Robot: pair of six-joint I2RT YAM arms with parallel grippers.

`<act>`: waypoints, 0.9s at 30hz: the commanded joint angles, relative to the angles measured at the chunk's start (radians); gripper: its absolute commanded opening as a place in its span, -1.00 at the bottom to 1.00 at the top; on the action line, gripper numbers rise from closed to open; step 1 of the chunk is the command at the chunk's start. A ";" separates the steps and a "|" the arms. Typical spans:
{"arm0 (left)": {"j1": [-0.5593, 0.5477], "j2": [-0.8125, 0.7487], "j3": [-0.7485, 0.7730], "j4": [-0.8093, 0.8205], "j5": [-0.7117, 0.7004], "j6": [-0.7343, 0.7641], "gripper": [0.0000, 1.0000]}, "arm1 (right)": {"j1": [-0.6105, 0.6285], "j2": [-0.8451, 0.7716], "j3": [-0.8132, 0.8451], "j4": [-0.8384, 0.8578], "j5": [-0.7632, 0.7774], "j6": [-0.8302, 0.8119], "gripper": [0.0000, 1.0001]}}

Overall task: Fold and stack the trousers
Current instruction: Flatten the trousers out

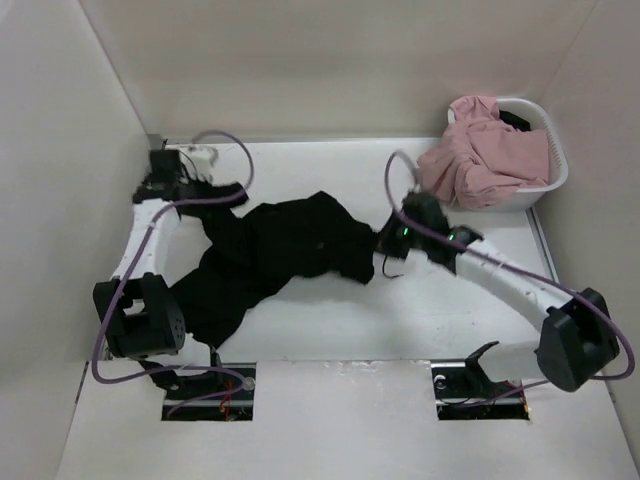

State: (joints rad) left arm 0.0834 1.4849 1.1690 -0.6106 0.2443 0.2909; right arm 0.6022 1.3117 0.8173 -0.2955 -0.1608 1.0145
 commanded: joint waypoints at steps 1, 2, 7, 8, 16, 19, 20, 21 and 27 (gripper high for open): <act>0.127 0.012 0.298 0.086 -0.060 -0.013 -1.00 | -0.150 0.012 0.367 -0.083 0.023 -0.273 -1.00; 0.159 0.035 0.386 0.078 -0.056 -0.027 -1.00 | -0.194 0.029 0.466 -0.121 0.018 -0.312 -1.00; 0.246 0.072 0.688 0.035 -0.039 -0.029 -0.98 | -0.380 0.037 0.775 -0.252 -0.035 -0.392 -1.00; 0.253 0.058 0.701 0.029 -0.034 -0.018 -0.96 | -0.406 0.020 0.784 -0.263 -0.052 -0.392 -1.00; 0.319 -0.147 0.344 -0.077 -0.037 0.200 -0.90 | -0.525 -0.210 0.478 -0.295 -0.121 -0.381 -1.00; 0.416 -0.193 0.207 -0.087 -0.092 0.273 -0.88 | -0.612 -0.320 0.352 -0.329 -0.131 -0.392 -1.00; 0.443 -0.201 0.175 -0.090 -0.106 0.304 -0.87 | -0.644 -0.353 0.318 -0.346 -0.140 -0.396 -1.00; 0.468 -0.202 0.149 -0.094 -0.117 0.333 -0.86 | -0.666 -0.371 0.295 -0.359 -0.152 -0.405 -1.00; 0.508 -0.147 0.052 -0.153 -0.189 0.436 -0.71 | -0.695 -0.445 0.177 -0.473 -0.070 -0.453 -1.00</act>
State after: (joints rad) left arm 0.5957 1.3354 1.2446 -0.7658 0.1108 0.6254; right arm -0.0830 0.9066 1.0172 -0.7414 -0.2844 0.6037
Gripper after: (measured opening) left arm 0.135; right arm 0.048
